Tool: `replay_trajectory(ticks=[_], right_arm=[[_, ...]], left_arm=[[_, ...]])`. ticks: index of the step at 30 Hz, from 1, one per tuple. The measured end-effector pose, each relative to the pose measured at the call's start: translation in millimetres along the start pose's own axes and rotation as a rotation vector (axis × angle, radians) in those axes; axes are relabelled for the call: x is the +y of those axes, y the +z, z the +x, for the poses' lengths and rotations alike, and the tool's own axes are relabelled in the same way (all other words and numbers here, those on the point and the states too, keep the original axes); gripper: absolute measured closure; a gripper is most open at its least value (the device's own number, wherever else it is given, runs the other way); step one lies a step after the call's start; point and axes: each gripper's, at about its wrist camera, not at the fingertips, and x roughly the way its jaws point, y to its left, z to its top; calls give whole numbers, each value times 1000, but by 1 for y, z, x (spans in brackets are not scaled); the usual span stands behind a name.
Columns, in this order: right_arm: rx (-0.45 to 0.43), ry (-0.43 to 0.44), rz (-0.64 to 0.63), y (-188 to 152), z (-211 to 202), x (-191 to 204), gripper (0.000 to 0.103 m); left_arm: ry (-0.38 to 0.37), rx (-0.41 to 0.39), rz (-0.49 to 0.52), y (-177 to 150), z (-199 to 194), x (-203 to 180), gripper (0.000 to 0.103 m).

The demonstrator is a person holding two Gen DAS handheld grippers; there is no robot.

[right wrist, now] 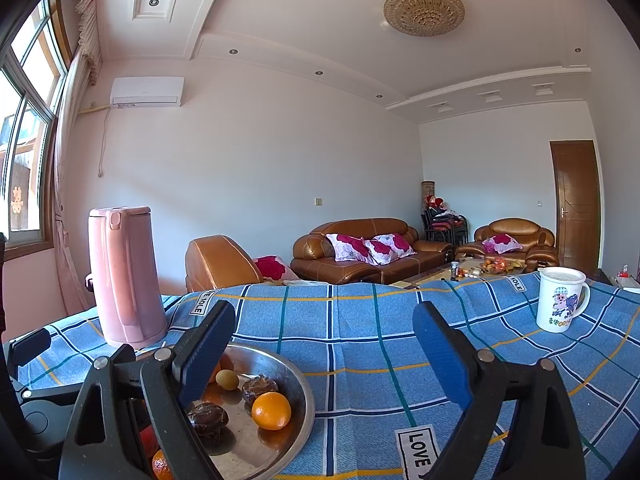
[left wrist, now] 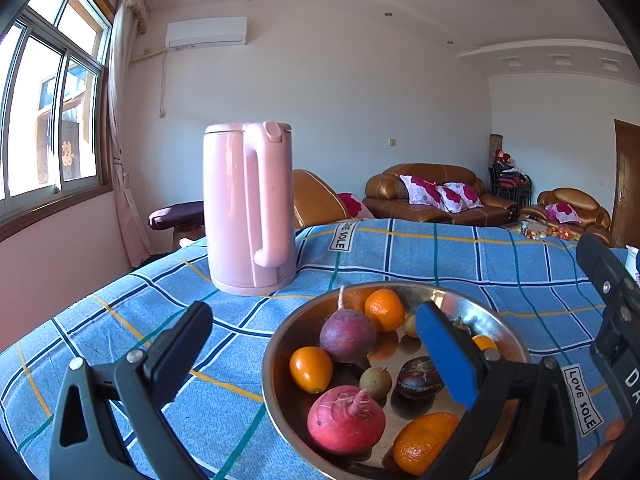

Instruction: Organize fruits

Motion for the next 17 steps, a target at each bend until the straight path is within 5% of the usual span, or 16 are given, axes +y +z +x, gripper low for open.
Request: replay_trajectory(ticks=[17], right_arm=[[22, -6, 4, -1, 3, -1, 11]], left_arm=[[-16, 13, 10, 1, 5, -2, 0]])
